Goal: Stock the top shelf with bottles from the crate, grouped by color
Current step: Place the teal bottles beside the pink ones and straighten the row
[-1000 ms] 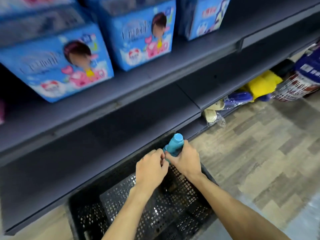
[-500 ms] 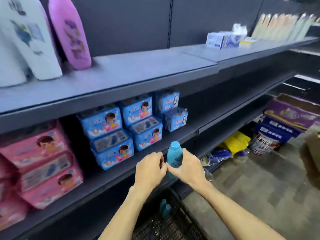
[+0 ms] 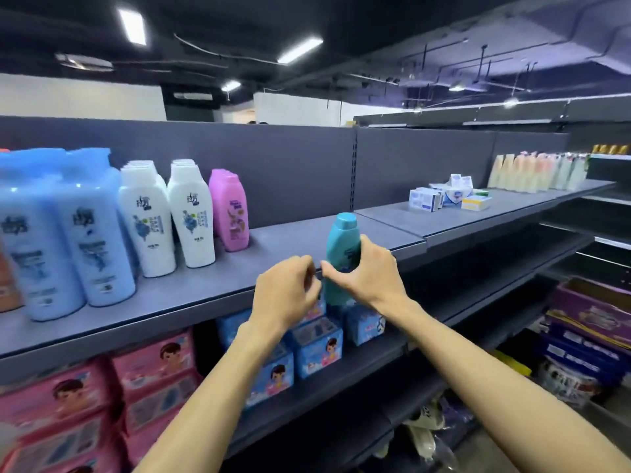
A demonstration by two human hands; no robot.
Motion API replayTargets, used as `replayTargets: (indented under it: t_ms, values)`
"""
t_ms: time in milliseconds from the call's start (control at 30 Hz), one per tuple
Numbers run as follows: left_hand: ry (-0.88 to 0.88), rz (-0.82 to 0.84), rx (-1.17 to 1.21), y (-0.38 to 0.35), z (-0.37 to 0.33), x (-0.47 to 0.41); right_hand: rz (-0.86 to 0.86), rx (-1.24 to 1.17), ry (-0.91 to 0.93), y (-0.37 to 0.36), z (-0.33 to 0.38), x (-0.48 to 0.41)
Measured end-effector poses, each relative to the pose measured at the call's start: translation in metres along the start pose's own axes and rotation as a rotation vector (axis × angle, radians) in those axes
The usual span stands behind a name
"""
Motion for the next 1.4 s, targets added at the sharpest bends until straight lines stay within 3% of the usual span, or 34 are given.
replayTargets:
  t_ms: [300,700,1400]
  values:
    - [0.114,-0.083,-0.126,0.047,0.031,-0.030,0.189,-0.062,0.058,-0.040,0.045,-0.070]
    - [0.221,-0.040,-0.271,0.024,0.052,-0.052,0.357,-0.112,0.020,-0.107,0.032,-0.130]
    - [0.323,-0.057,-0.351,-0.004,0.088,-0.105,0.450,-0.148,-0.021,-0.194,0.033,-0.198]
Point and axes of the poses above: each hand's wrist, its own x-axis away from the middle knuckle, its own y-axis out of the back of the hand, z = x × y, the point moved 4 cm from there along -x, towards the middle knuckle, and after that the axes turned 3 degrees about -x, right-handed, at the moved point
